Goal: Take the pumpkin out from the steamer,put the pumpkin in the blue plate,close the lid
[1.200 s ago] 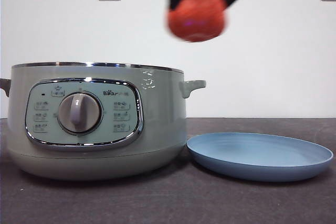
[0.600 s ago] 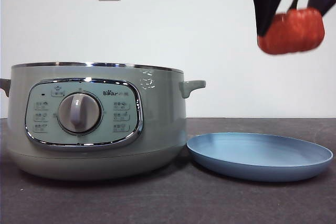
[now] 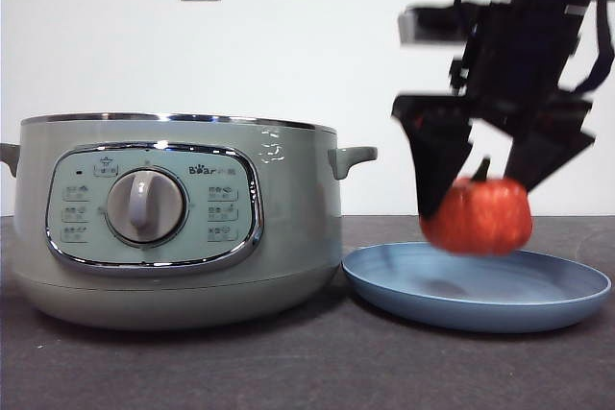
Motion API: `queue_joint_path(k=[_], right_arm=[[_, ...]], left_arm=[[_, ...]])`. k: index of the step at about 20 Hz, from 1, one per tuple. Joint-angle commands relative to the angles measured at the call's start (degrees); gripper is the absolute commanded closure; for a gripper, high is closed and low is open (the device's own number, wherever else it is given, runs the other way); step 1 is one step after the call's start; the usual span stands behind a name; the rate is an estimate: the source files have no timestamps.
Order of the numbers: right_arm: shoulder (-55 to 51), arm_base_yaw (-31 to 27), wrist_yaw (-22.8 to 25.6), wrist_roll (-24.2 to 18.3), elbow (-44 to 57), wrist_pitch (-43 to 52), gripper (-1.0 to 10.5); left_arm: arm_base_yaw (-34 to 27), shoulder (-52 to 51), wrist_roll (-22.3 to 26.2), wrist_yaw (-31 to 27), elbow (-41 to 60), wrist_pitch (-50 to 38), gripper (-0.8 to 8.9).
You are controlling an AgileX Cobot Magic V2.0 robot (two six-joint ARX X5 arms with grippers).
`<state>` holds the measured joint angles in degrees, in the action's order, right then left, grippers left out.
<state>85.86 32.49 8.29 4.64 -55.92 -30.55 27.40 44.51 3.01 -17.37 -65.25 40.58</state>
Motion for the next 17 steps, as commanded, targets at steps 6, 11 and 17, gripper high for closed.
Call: queue_joint_path(k=[6,11,17], right_arm=[[6.2,-3.0,-2.5,0.0,0.6,1.2,5.5],[5.8,-3.3,-2.4,0.1,0.6,0.5,3.5],[-2.2,-3.2,-3.7,2.4,0.6,-1.2,3.5]], left_arm=[[-0.1,-0.6,0.6,-0.2,-0.9,-3.2,8.22],[-0.1,-0.5,0.0,0.5,-0.9,-3.3,8.22],[-0.1,1.4,-0.5,4.2,-0.9,-3.7,8.22]])
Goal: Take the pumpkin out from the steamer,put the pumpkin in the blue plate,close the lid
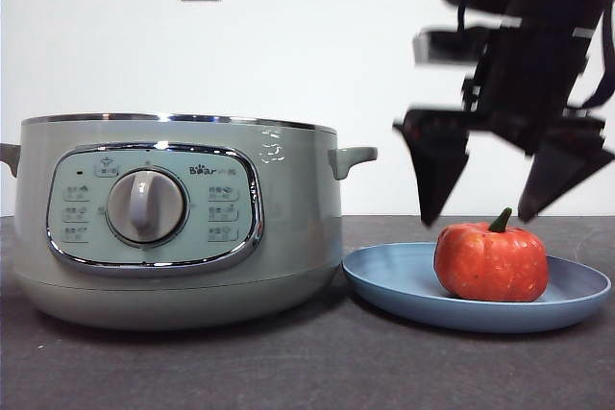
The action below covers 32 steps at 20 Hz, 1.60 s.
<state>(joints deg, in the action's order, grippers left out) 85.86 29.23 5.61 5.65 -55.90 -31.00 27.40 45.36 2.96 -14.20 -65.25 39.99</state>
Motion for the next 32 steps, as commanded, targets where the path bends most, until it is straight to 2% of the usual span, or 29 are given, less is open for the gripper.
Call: queue_joint_path(k=[1,8,16,19,21,32], right_arm=[[-4.2,0.1,-1.2,1.4,0.5,-1.2,3.5],[-17.6,0.0,-0.8,1.4,0.5,-2.4,3.5],[-25.3,0.0,-0.4,1.4,0.5,-4.2,3.5],[-26.1,0.0,2.3,1.4,0.5,-4.4,3.5],[-26.2,0.0,2.3,1.4,0.5,-4.5,3.5],[-26.2,0.0,2.3,1.4,0.5,-4.5,3.5]], left_arm=[[-0.1,1.6,-1.0,3.0,-0.9,-3.1,8.22],[0.1,12.3,-3.2,14.4,-0.9,-7.7,8.22],[0.5,23.2,-3.4,17.4,-0.9,-12.3,8.22],[0.9,26.3,-3.4,17.5,-0.9,-13.4,8.22],[1.1,28.1,-3.4,17.5,-0.9,-13.5,8.22],[2.5,30.9,-3.3,17.6,-0.9,-14.4,8.22]])
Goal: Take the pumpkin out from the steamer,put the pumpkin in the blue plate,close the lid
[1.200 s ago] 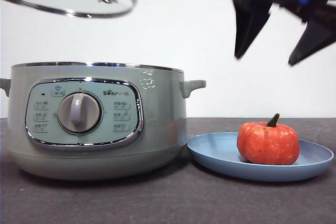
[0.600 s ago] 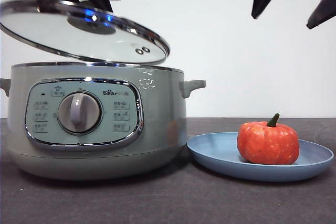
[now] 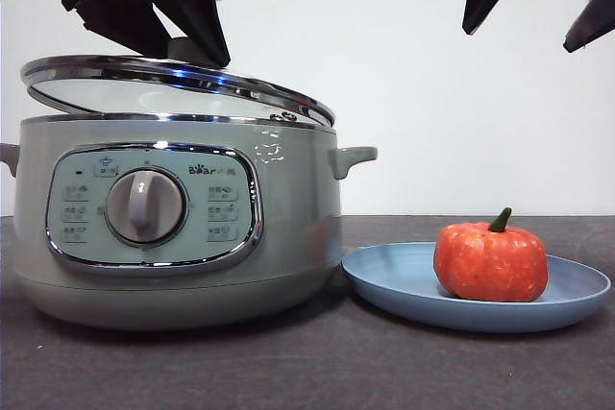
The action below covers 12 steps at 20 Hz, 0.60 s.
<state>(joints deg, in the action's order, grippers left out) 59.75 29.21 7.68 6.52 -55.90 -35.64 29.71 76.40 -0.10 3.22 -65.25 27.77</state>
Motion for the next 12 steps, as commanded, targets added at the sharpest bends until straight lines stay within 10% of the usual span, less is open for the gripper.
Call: queue_joint_path(k=[1,10,12], right_arm=[[-0.1,0.0,0.2,0.5,0.5,0.2,3.5],[-0.1,0.0,0.2,0.5,0.5,-0.1,3.5],[-0.1,0.0,0.2,0.5,0.5,-0.1,3.5]], left_arm=[[0.2,0.4,-0.3,0.2,-0.9,-2.2,8.22],[0.4,3.1,0.3,-0.2,-0.9,3.1,7.84],[0.2,3.1,0.3,-0.2,-0.9,3.0,4.81]])
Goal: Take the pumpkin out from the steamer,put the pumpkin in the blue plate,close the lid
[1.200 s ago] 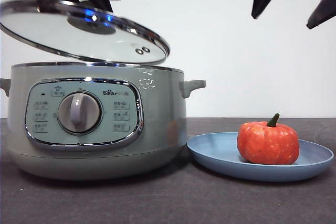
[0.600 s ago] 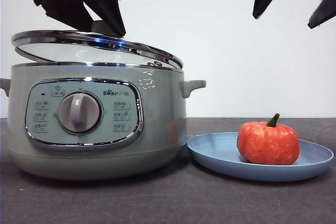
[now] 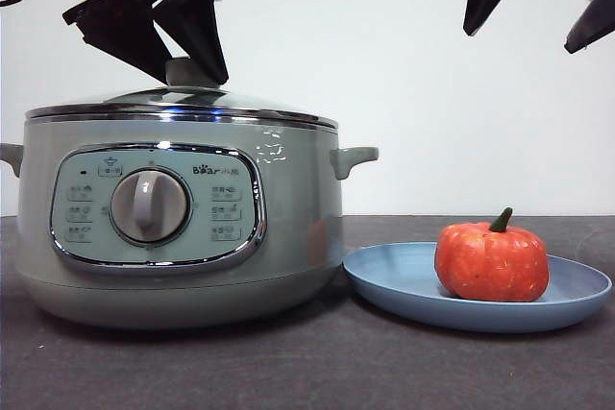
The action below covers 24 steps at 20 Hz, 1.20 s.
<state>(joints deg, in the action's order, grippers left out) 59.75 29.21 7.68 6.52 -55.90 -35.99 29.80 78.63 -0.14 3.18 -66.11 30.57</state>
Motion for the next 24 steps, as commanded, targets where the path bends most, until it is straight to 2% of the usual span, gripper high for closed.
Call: queue_joint_path(k=[1,7,9,10,13,15,18,21,22,24], right_arm=[[-0.1,0.0,0.2,0.5,0.5,0.3,3.5],[-1.2,0.0,-0.3,-0.5,0.5,0.2,3.7],[-3.5,0.2,-0.3,-2.1,0.5,0.3,5.1],[-4.9,0.2,-0.3,-2.7,0.5,0.4,5.8],[-8.8,0.2,-0.3,-4.1,0.6,0.5,8.3],[-11.4,0.2,-0.2,-4.6,0.7,0.8,9.7],[-17.3,0.4,-0.3,-4.9,4.9,7.0,9.6],[-25.0,1.3,-0.1,-4.6,13.9,14.6,9.6],[-27.6,1.3,0.2,-3.9,17.0,16.7,9.6],[-32.9,1.4,0.2,0.3,22.6,20.8,9.6]], left_arm=[[0.1,0.8,0.3,-0.2,0.0,-0.2,3.5],[0.1,-1.9,0.2,-0.3,-3.7,3.0,3.47],[0.1,-4.7,0.2,-0.3,-5.5,5.9,3.56],[0.1,-6.4,0.2,-0.4,-6.1,7.4,4.23],[0.1,-12.1,1.1,-3.0,-6.3,10.0,8.44],[0.1,-15.9,2.0,-7.0,-6.3,10.9,8.22],[0.1,-21.7,3.2,-7.8,-3.8,9.8,8.22],[0.1,-29.4,3.2,-10.2,5.2,5.3,8.22],[0.1,-32.3,3.2,-11.4,8.9,3.4,8.22],[0.2,-38.1,3.2,-12.8,17.2,-2.1,8.22]])
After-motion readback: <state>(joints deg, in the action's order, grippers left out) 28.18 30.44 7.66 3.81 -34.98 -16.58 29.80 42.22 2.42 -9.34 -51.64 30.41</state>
